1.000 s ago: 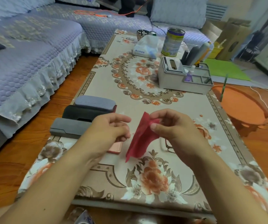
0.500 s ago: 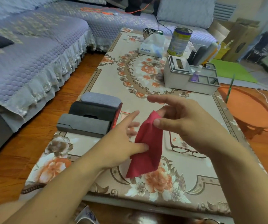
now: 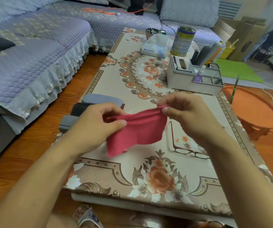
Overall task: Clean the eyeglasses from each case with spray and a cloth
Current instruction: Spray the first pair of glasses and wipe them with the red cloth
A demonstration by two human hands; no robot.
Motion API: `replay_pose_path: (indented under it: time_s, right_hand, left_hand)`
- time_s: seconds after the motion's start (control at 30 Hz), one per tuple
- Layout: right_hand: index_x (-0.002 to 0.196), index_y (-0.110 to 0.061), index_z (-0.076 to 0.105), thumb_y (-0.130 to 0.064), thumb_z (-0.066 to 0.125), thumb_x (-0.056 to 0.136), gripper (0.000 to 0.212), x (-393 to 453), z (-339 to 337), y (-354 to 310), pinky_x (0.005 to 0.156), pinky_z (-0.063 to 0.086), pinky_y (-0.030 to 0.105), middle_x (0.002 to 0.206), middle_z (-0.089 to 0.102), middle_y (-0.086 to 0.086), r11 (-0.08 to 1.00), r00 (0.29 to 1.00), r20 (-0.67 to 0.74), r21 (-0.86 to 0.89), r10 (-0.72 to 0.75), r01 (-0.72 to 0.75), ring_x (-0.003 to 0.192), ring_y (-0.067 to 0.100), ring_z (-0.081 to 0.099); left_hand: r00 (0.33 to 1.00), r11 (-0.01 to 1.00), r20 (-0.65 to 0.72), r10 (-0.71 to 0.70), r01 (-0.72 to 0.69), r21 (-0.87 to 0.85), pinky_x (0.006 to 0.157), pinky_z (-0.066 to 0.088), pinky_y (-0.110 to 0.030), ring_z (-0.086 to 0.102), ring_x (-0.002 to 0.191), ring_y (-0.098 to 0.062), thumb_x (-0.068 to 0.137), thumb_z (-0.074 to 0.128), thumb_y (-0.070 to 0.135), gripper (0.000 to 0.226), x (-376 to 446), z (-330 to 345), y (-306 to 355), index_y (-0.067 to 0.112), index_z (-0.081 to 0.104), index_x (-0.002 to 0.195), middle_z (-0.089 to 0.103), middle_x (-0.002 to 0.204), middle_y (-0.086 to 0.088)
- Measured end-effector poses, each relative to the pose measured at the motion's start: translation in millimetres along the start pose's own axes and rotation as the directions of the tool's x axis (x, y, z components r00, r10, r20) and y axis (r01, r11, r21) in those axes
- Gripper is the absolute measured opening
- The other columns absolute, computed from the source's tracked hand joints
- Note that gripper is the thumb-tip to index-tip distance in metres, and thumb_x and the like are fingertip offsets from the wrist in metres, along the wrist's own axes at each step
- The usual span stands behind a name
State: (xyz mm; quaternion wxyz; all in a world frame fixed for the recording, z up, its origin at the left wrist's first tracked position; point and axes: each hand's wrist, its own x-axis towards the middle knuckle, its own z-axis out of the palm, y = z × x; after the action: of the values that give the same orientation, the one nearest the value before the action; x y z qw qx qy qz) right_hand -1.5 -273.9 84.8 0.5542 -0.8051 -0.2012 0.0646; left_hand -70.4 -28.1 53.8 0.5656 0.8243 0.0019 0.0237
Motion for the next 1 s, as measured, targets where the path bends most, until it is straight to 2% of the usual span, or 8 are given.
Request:
replay_pose_path:
  time_s: [0.07, 0.13, 0.23, 0.33, 0.47, 0.6, 0.8, 1.0]
  right_hand:
    - [0.091, -0.012, 0.075, 0.007, 0.064, 0.092, 0.021, -2.1, 9.1, 19.7, 0.074, 0.051, 0.020, 0.086, 0.077, 0.002, 0.997, 0.996, -0.061, 0.054, 0.057, -0.054, 0.081, 0.009, 0.069]
    - [0.090, -0.012, 0.075, 0.005, 0.064, 0.092, 0.020, -7.5, 22.9, 42.4, 0.076, 0.053, 0.023, 0.087, 0.077, 0.003, 0.993, 0.991, -0.074, -0.033, 0.112, -0.114, 0.081, 0.009, 0.070]
    - [0.090, -0.018, 0.075, 0.000, 0.064, 0.093, 0.020, -22.5, 44.8, 77.0, 0.082, 0.054, 0.026, 0.090, 0.075, -0.008, 0.952, 0.983, 0.001, -0.250, 0.182, -0.176, 0.086, 0.003, 0.069]
    - [0.096, -0.023, 0.076, 0.003, 0.060, 0.092, 0.030, -38.9, 55.0, 95.7, 0.089, 0.056, 0.024, 0.099, 0.074, -0.013, 0.925, 0.975, 0.017, -0.319, 0.222, -0.205, 0.094, 0.002, 0.068]
    - [0.104, -0.023, 0.074, 0.013, 0.050, 0.090, 0.046, -49.4, 52.1, 91.3, 0.084, 0.040, -0.002, 0.115, 0.066, -0.014, 0.907, 0.980, 0.021, -0.384, 0.196, -0.173, 0.105, 0.000, 0.059]
    - [0.097, -0.029, 0.073, 0.008, 0.053, 0.091, 0.042, -46.3, 42.3, 80.9, 0.092, 0.048, 0.019, 0.116, 0.065, -0.015, 0.926, 0.985, -0.006, -0.342, 0.170, -0.162, 0.105, 0.001, 0.060]
    - [0.094, -0.028, 0.073, -0.005, 0.058, 0.095, 0.028, -2.6, 2.3, 75.6, 0.072, 0.046, 0.012, 0.098, 0.072, -0.016, 0.941, 0.977, -0.147, -0.279, 0.155, -0.191, 0.083, -0.007, 0.064]
    - [0.089, -0.023, 0.067, -0.009, 0.056, 0.092, 0.017, 104.9, -89.8, 136.4, 0.068, 0.055, 0.038, 0.091, 0.071, 0.004, 0.904, 0.797, -0.506, -0.074, 0.330, -0.421, 0.084, 0.025, 0.072]
  left_hand:
    - [0.987, 0.944, -0.054, 0.151, -0.128, 0.305, 0.075, 0.045, -0.007, 0.061, 0.086, 0.003, 0.087, 0.075, 0.018, 0.020, -7.3, 1.7, 5.7, 0.037, 0.070, 0.087, 0.066, 0.087, 0.017]
    - [0.985, 0.785, 0.065, 0.157, -0.165, 0.597, 0.079, 0.047, -0.016, 0.057, 0.089, -0.002, 0.092, 0.069, 0.023, 0.018, -16.4, 12.8, 5.2, 0.039, 0.068, 0.100, 0.060, 0.095, 0.018]
    - [0.988, 0.459, 0.152, -0.004, -0.134, 0.878, 0.089, 0.043, -0.035, 0.055, 0.101, -0.018, 0.096, 0.061, 0.023, 0.027, -33.0, 44.8, -9.7, 0.038, 0.063, 0.118, 0.057, 0.108, 0.011]
    - [0.966, 0.326, 0.173, -0.191, -0.103, 0.940, 0.093, 0.035, -0.041, 0.049, 0.113, -0.024, 0.092, 0.057, 0.014, 0.032, -52.3, 71.2, -16.8, 0.027, 0.058, 0.121, 0.050, 0.119, -0.001]
    - [0.970, 0.336, 0.139, -0.201, -0.065, 0.940, 0.089, 0.039, -0.039, 0.052, 0.113, -0.023, 0.098, 0.054, 0.028, 0.023, -59.2, 71.2, -28.7, 0.028, 0.058, 0.120, 0.051, 0.121, 0.000]
    - [0.996, 0.491, 0.077, -0.052, -0.041, 0.870, 0.066, 0.039, -0.031, 0.063, 0.084, -0.017, 0.101, 0.049, 0.036, 0.017, -48.5, 69.2, -29.2, 0.031, 0.065, 0.097, 0.062, 0.095, 0.009]
    - [0.989, 0.754, 0.078, 0.130, -0.149, 0.639, 0.079, 0.054, -0.036, 0.060, 0.090, -0.012, 0.103, 0.042, 0.033, 0.026, 15.6, 97.3, -12.4, 0.031, 0.067, 0.107, 0.061, 0.100, 0.011]
    - [0.981, 0.570, 0.069, 0.179, -0.160, 0.806, 0.087, 0.023, -0.037, 0.059, 0.100, -0.018, 0.097, 0.047, 0.027, 0.022, 55.1, 129.8, -11.3, 0.031, 0.066, 0.108, 0.066, 0.099, 0.009]
